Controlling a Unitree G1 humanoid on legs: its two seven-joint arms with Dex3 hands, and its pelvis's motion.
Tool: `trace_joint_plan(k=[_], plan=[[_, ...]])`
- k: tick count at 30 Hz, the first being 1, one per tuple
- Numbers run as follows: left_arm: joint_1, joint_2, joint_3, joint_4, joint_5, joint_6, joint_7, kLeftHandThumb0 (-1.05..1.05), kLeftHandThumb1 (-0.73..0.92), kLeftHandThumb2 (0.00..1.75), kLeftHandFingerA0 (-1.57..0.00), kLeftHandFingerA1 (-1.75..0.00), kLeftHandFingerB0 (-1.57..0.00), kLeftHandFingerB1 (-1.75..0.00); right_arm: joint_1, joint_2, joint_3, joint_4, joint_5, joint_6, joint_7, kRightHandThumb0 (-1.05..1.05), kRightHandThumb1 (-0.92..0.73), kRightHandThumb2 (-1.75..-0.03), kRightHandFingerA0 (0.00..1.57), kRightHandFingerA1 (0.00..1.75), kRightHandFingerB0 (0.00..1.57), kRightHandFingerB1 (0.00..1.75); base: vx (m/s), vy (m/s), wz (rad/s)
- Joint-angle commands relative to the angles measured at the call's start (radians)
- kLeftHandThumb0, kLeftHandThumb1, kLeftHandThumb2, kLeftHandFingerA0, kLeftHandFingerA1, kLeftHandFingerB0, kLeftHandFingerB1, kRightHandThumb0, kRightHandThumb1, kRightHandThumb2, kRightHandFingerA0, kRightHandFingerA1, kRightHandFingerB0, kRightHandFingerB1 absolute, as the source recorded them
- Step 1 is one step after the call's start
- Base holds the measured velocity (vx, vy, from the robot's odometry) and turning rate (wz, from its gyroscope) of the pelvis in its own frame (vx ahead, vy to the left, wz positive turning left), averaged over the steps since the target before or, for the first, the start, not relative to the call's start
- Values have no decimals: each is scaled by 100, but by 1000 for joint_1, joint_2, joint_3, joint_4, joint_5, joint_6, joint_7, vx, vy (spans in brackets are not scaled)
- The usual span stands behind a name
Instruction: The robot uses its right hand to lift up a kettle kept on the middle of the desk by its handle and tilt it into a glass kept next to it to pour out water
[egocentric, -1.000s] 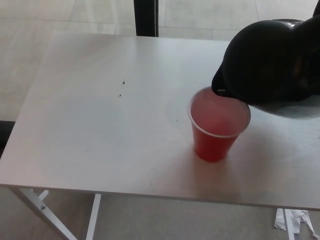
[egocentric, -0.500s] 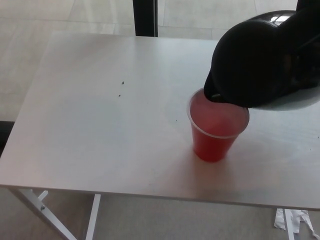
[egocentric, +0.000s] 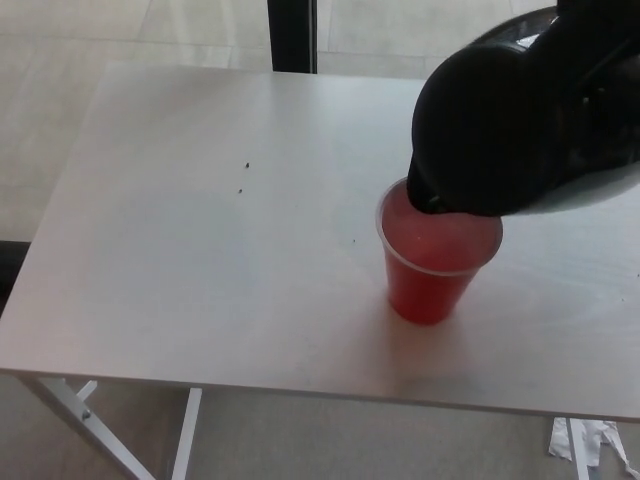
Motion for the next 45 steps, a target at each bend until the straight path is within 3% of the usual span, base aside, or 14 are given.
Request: trace_joint_plan(k=[1,2,3,4,5,13,16,20,32,33,34,35,36,45], plan=[[-7,57,-6,-25,-5,-5,2,-105,70,95,-111,-106,-75,-142,-156,-51,100,8,-235,-347,-25,-12,-51,-65,77,72,88,66,0,0,0],[-6,56,-5,-31,-7,0,1,-105,70,95,-111,-106,-75,-142,-161,-53,107,3,-239,-343,-16,-12,-51,-65,77,72,88,66,0,0,0],[-8,58,-5,-33,-7,4,3,-105,51,128,-115,-102,-70,-151,-175,-53,117,12,-254,-376,-22,-15,-51,-62,83,78,91,68,0,0,0],[-9,58,-5,-33,-7,5,4,-105,51,128,-115,-102,-70,-151,-176,-54,119,14,-255,-377,-25,-15,-51,-62,83,78,91,68,0,0,0],[-10,60,-9,-33,-1,-2,6,-105,72,95,-112,-105,-73,-144,-179,-53,124,15,-255,-377,-22,-15,-49,-62,84,83,91,76,0,0,0],[-10,59,-10,-31,0,-9,2,-105,72,95,-109,-107,-73,-142,-172,-22,161,-25,-208,-411,24,-23,-51,-68,74,78,88,71,0,0,0],[-9,56,-5,-36,-6,0,10,-105,70,95,-110,-106,-75,-140,-183,-2,177,-25,-223,-447,6,-13,-44,-75,75,79,85,110,0,0,0],[-8,58,-5,-33,-6,4,7,-105,71,95,-104,-111,-73,-141,-192,38,188,-29,-239,-505,-32,-12,-47,-82,79,74,95,81,0,0,0],[-7,56,-12,-26,3,-13,2,-105,72,95,-109,-106,-73,-142,-210,89,217,-34,-337,-586,-86,-16,-45,-91,91,111,89,118,0,0,0],[-8,57,-10,-24,-1,-10,0,-105,52,128,-115,-100,-70,-149,-208,91,221,-45,-337,-580,-81,-20,-48,-88,90,122,88,118,0,0,0],[-4,56,-15,-28,6,-19,-3,-105,72,95,-113,-102,-72,-143,-207,100,223,-36,-328,-589,-83,-19,-46,-89,91,118,89,115,0,0,0],[-4,56,-15,-30,5,-15,0,-105,53,128,-115,-100,-68,-150,-208,105,227,-30,-318,-593,-80,-17,-45,-94,90,113,89,115,0,0,0],[-7,58,-16,-27,5,-11,3,-105,72,96,-113,-102,-71,-144,-210,107,228,-32,-330,-595,-84,-16,-45,-94,90,117,88,117,0,0,0],[3,48,-15,-40,2,-12,6,-105,71,95,-113,-104,-75,-140,-201,120,223,-26,-355,-599,-112,-20,-49,-93,88,152,79,130,0,0,0]])
